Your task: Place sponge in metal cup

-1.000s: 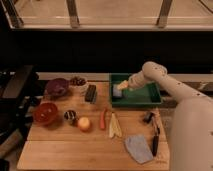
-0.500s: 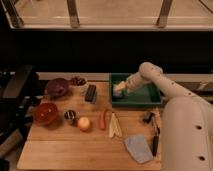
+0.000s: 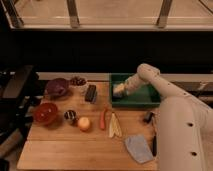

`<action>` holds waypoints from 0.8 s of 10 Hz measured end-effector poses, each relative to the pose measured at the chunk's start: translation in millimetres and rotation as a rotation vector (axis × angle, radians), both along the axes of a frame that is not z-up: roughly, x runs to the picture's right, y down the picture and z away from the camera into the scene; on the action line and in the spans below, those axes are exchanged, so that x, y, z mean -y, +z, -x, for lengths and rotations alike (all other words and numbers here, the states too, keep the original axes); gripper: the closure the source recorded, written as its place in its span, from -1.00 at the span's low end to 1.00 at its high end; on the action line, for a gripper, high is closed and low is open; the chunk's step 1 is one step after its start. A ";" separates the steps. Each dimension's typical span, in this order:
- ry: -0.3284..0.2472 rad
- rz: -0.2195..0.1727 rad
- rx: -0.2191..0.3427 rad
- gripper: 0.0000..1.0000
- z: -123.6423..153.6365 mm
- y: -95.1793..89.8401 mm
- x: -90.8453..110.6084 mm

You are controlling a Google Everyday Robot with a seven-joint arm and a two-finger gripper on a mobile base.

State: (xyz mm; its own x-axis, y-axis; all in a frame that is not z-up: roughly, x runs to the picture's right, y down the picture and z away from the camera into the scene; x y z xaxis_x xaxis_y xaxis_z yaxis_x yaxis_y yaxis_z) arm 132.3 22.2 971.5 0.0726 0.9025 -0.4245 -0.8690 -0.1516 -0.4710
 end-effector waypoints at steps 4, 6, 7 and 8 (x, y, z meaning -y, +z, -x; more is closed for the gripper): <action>-0.008 0.015 0.004 -0.06 3.2 2.7 -4.9; -0.013 0.022 0.007 0.30 6.0 2.7 -7.3; -0.010 0.024 0.005 0.51 5.4 4.1 -9.4; -0.008 0.027 0.001 0.73 6.0 7.0 -13.3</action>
